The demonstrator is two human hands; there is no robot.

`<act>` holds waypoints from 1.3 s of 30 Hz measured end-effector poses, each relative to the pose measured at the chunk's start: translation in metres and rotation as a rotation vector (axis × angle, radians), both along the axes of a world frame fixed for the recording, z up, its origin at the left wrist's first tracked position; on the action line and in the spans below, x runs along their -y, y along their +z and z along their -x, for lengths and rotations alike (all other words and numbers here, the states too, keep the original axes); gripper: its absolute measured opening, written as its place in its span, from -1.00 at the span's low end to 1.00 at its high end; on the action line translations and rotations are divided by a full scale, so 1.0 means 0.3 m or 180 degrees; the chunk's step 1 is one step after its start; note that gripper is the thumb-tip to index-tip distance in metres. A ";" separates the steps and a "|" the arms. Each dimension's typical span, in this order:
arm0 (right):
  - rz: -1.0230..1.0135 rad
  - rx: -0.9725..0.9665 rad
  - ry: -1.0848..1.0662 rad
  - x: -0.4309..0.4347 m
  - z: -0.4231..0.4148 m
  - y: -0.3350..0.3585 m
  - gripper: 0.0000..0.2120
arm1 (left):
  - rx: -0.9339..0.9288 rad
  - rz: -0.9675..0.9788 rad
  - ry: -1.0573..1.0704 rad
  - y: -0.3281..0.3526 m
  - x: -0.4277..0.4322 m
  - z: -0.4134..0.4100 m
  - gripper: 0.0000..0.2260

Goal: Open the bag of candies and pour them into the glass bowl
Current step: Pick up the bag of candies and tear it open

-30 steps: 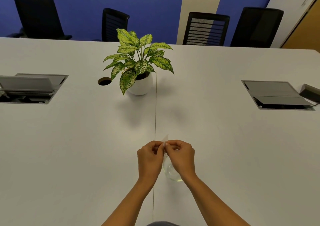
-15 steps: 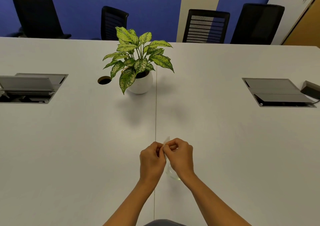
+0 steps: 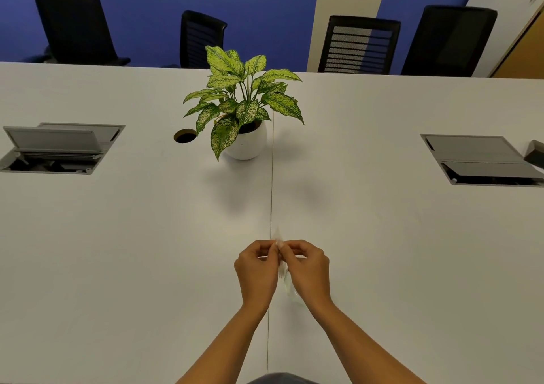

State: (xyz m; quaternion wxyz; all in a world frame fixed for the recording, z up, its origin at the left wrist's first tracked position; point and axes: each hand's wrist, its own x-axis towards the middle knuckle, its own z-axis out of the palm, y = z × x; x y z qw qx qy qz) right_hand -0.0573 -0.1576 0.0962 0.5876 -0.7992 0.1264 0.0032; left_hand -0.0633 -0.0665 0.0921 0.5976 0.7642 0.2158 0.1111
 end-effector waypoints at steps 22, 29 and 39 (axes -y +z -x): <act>0.0237 -0.0067 0.0208 0.043 -0.055 -0.005 -0.90 | -0.0305 0.0928 0.0125 -0.022 -0.003 -0.045 -0.88; 0.0422 0.0120 0.0123 0.032 -0.033 -0.010 -0.85 | -0.0016 -0.0012 -0.0029 -0.022 0.027 -0.034 -0.96; 0.0722 0.0242 -0.0023 0.059 -0.031 -0.034 -0.81 | 0.0169 -0.0207 0.0070 -0.033 0.027 -0.017 -0.72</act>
